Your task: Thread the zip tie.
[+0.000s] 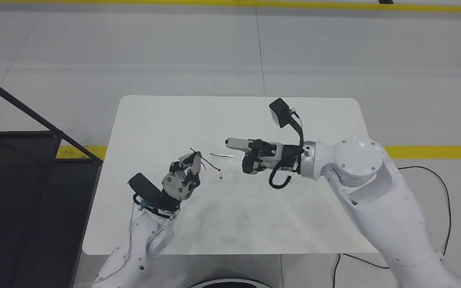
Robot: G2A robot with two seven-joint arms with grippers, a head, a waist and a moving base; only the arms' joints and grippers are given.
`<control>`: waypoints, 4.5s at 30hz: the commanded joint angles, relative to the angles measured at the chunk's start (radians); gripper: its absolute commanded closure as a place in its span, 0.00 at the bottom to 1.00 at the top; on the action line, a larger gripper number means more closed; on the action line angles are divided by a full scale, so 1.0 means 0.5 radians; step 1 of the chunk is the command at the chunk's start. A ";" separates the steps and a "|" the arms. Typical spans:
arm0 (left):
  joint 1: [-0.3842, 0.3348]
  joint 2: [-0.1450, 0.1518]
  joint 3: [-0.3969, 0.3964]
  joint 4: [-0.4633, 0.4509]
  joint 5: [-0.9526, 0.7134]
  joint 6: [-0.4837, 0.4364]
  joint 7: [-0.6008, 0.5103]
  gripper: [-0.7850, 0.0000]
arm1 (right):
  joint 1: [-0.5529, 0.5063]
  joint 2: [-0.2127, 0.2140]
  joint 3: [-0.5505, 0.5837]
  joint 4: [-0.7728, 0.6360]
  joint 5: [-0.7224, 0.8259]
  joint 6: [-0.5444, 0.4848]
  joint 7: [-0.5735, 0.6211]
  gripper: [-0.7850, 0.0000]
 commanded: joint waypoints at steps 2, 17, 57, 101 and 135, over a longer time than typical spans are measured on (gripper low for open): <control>0.002 0.000 -0.003 -0.003 -0.002 -0.005 -0.005 1.00 | 0.001 0.000 -0.001 0.001 -0.002 0.002 -0.002 0.00; 0.029 -0.031 0.066 -0.131 -0.473 -0.091 -0.143 1.00 | -0.177 0.011 0.057 -0.055 -0.008 -0.527 -0.022 0.00; 0.065 -0.092 0.138 -0.320 -1.224 -0.179 -0.598 1.00 | -0.405 -0.065 -0.146 0.066 -0.736 -1.481 -0.639 0.36; 0.075 -0.142 0.082 -0.332 -1.339 -0.230 -0.719 1.00 | -0.409 -0.133 -0.145 0.077 -0.810 -1.482 -0.532 1.00; 0.267 -0.089 -0.319 -0.321 -1.827 -0.657 -1.133 0.00 | -0.447 -0.110 0.133 0.145 0.035 -1.635 0.067 1.00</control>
